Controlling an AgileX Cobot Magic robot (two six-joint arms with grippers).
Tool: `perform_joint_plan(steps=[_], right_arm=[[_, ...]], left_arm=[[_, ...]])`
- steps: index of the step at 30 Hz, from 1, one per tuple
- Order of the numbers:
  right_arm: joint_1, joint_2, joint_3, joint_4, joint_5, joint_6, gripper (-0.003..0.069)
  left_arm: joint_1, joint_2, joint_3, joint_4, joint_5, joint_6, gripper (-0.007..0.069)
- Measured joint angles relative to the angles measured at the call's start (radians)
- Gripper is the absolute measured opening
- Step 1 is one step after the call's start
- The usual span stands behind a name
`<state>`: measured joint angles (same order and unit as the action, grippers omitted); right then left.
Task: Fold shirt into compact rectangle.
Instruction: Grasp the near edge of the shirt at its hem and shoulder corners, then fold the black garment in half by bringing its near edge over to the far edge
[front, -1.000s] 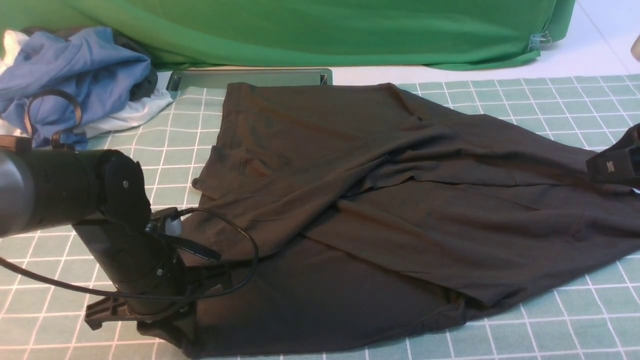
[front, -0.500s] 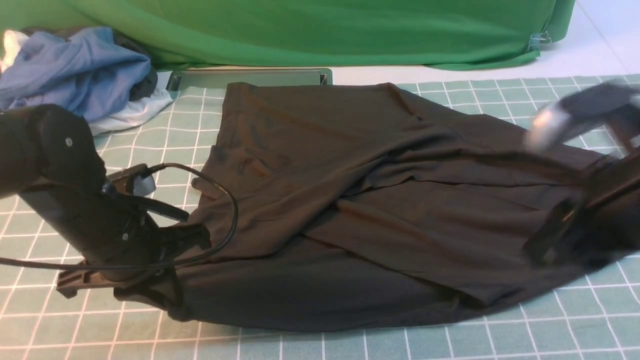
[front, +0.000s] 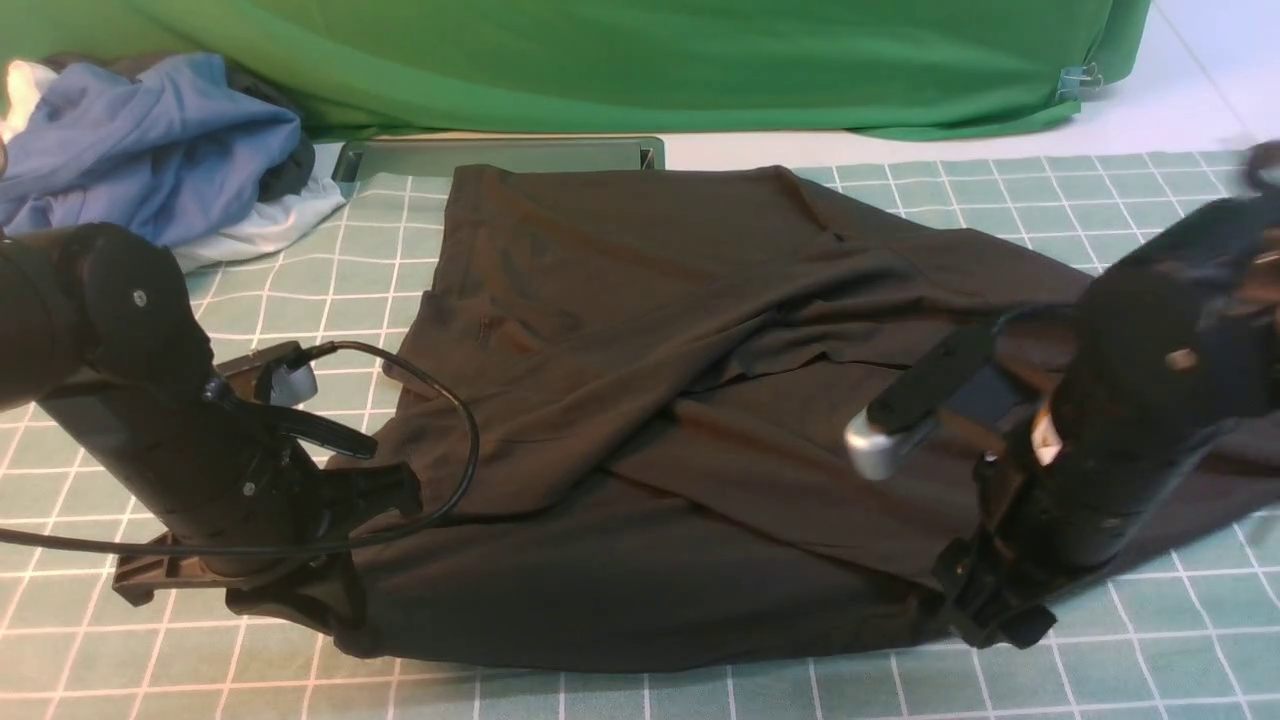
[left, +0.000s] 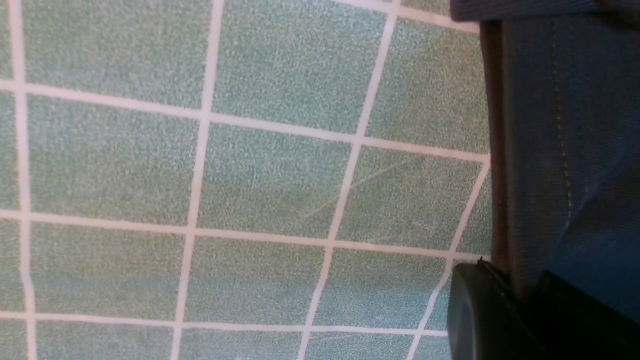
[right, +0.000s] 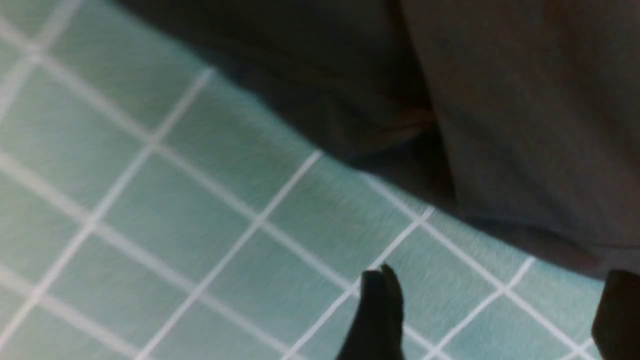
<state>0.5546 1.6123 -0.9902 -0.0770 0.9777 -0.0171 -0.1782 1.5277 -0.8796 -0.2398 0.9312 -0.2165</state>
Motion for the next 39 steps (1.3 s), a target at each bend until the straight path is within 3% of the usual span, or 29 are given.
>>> perform_joint_plan(steps=[5,14,16,20,22,27,32,39], right_arm=[[0.0,0.082,0.0,-0.013,-0.06,-0.012,0.0484],[0.0,0.163,0.0,-0.035,-0.121,-0.056,0.045],[0.0,0.168,-0.002,-0.036,-0.121,-0.071,0.0386],[0.0,0.171,-0.008,-0.055,-0.12,-0.108,0.015],[0.0,0.168,-0.009,-0.057,-0.108,-0.108,0.008],[0.013,0.111,-0.009,-0.03,0.001,-0.09,0.0071],[0.084,-0.004,-0.009,-0.021,0.175,0.017,0.0071],[0.165,-0.092,-0.008,-0.007,0.232,0.098,0.007]], left_arm=[[0.0,0.0,0.0,0.002,-0.012,0.01,0.0018],[0.0,0.0,0.002,0.002,-0.021,0.016,0.0018],[0.0,0.0,0.003,0.002,-0.04,0.017,0.0018],[0.0,0.0,0.003,0.002,-0.047,0.03,0.0018],[0.0,-0.002,0.003,0.002,-0.045,0.035,0.0018],[0.0,-0.047,0.004,-0.001,0.03,0.038,0.0018],[0.0,-0.106,0.027,-0.018,0.094,0.038,0.0018],[0.0,-0.183,0.151,-0.062,0.13,0.037,0.0018]])
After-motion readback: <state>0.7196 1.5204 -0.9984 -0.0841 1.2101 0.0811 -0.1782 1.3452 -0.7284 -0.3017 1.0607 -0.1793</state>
